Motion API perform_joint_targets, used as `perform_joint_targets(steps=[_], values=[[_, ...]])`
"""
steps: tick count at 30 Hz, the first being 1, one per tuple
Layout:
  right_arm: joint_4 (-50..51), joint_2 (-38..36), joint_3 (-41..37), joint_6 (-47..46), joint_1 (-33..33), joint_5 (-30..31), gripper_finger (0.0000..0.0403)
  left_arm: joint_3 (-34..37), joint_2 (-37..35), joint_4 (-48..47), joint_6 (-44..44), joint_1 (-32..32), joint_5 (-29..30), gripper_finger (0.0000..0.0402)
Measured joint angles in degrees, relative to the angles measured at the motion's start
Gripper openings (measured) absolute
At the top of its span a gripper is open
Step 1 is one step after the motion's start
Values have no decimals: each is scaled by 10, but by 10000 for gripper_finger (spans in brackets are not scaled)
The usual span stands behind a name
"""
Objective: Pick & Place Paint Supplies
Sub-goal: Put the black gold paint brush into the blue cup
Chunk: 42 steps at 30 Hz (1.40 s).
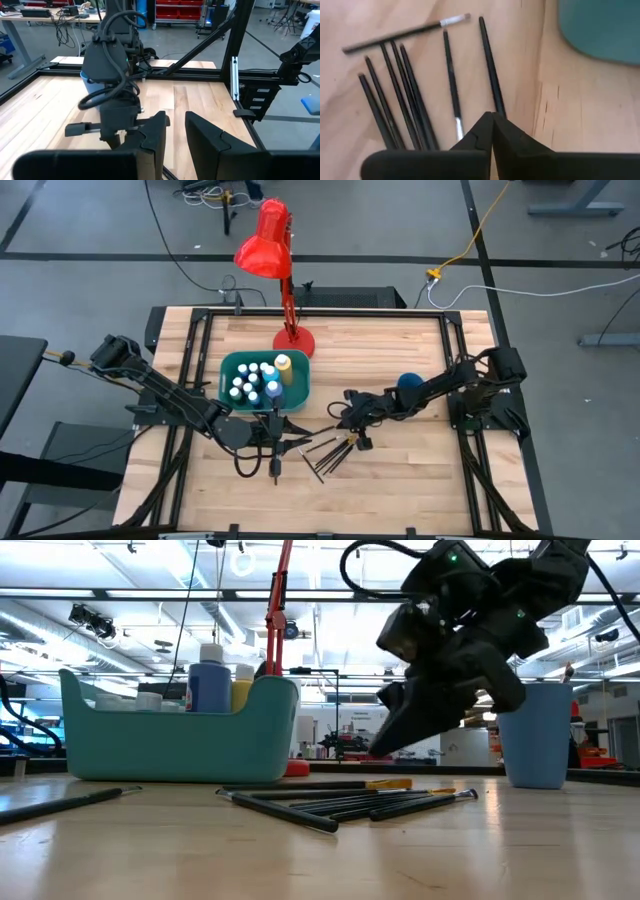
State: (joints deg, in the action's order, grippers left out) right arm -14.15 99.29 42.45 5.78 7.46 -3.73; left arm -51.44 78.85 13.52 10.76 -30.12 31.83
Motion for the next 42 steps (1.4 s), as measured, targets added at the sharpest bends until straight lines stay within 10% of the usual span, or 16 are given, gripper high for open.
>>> perform_joint_targets(steps=[25,34,42], values=[[-192,125,1,38,-31,16,190,0,0,0,23,0,0,82],[-304,209,4,38,-51,-35,162,0,0,-1,21,0,0,82],[-347,244,6,47,-64,-64,55,0,0,-2,20,0,0,82]])
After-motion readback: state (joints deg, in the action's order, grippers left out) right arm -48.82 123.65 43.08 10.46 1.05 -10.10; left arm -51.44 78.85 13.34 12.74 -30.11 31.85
